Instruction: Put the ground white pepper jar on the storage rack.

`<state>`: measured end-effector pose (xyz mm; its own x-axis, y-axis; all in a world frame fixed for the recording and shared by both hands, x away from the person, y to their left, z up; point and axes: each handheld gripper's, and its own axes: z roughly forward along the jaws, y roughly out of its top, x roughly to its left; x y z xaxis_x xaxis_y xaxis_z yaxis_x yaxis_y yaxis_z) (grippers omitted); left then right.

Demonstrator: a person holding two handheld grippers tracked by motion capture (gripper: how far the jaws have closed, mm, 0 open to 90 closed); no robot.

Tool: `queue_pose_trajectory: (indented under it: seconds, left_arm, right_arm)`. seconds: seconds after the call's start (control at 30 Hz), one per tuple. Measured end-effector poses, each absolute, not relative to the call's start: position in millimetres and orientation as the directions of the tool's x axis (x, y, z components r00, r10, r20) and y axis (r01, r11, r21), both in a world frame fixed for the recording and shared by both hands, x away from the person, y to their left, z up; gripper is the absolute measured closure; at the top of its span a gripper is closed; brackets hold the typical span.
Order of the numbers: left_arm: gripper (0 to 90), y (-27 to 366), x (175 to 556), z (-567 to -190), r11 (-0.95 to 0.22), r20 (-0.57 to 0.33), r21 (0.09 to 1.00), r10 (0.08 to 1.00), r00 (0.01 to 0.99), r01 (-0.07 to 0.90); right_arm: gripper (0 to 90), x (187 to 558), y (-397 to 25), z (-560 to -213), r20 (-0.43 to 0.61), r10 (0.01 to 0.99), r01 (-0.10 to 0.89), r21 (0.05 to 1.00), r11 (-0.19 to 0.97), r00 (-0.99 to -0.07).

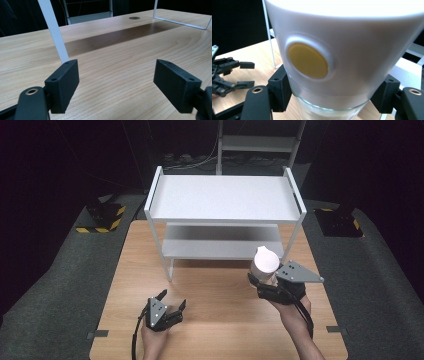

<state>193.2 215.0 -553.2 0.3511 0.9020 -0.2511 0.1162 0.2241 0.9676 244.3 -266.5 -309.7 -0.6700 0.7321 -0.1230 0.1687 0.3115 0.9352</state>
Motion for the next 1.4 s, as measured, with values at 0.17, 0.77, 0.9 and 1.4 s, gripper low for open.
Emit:
queue_pose_trajectory:
  seconds: [0.17,0.77,0.9,1.4]
  left_arm:
    - [20.6,215,193,-553,0.224,-0.251,0.968,0.901,0.354,0.116]
    - [20.6,216,193,-554,0.229,-0.254,0.967,0.899,0.356,0.112]
    - [20.6,216,193,-554,0.228,-0.253,0.967,0.899,0.357,0.112]
    - [20.7,215,193,-554,0.237,-0.261,0.965,0.900,0.350,0.109]
  right_arm:
    - [30.4,265,-262,-316,-0.087,0.742,0.191,0.941,0.281,-0.665]
    - [30.4,317,-220,-332,-0.067,0.804,0.211,0.949,0.234,-0.591]
    - [30.4,323,-216,-337,-0.051,0.812,0.218,0.952,0.216,-0.581]
    - [30.3,347,-203,-357,-0.022,0.838,0.178,0.974,0.141,-0.545]
